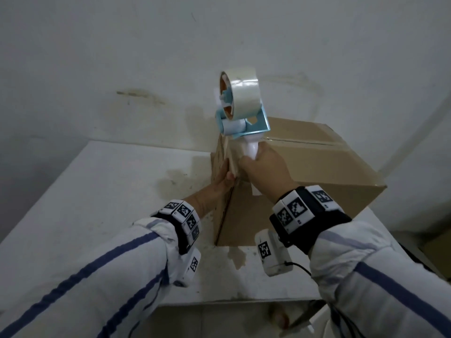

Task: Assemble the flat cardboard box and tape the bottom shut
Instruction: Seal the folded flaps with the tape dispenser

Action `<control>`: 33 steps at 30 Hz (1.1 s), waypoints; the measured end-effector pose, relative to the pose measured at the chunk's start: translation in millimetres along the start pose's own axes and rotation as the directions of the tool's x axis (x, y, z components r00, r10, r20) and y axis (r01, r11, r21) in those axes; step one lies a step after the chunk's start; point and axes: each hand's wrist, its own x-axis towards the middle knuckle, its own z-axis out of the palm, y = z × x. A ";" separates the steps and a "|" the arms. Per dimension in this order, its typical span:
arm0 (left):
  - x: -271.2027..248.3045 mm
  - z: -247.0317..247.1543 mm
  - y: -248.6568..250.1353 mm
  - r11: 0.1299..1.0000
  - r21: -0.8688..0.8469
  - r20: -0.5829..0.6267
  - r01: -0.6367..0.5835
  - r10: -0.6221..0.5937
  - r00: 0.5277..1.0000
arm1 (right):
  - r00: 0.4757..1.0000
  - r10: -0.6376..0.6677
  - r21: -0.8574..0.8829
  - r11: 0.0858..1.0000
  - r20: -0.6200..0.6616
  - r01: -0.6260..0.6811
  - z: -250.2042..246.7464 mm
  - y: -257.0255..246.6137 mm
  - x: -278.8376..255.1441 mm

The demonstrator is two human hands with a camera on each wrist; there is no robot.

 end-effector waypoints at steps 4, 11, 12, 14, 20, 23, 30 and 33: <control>1.3 -3.5 -8.4 0.990 0.081 0.026 0.119 -0.122 0.992 | 0.999 -0.024 -0.003 1.000 0.027 0.024 -5.4 3.4 3.8; -12.9 -0.7 22.9 0.981 -0.033 -0.019 0.192 -0.193 0.981 | 0.997 -0.053 0.022 0.998 0.064 0.052 -10.5 6.4 6.4; -11.6 -0.6 17.9 0.987 0.000 -0.004 0.163 -0.163 0.987 | 0.997 -0.050 0.030 0.998 0.063 0.048 -11.0 5.7 6.3; -11.0 -3.4 9.7 0.984 0.089 0.003 0.155 -0.156 0.988 | 0.997 -0.043 0.033 0.999 0.066 0.041 -12.3 4.1 6.6; -4.8 -5.6 12.1 0.977 0.009 -0.117 0.213 -0.210 0.971 | 0.997 -0.044 0.005 0.999 0.071 0.044 -12.4 4.5 8.5; 4.3 4.9 30.6 0.967 -0.214 -0.213 0.141 -0.187 0.959 | 0.998 -0.028 0.031 0.999 0.059 0.026 -12.4 5.3 10.7; 33.9 13.0 30.9 0.877 -0.462 -0.303 0.132 -0.296 0.906 | 0.998 -0.008 0.145 0.989 0.058 -0.001 -13.8 8.7 15.3; 45.5 10.8 35.6 0.910 -0.366 -0.309 0.195 -0.316 0.897 | 0.997 0.007 0.156 0.988 0.078 -0.019 -15.5 8.7 19.6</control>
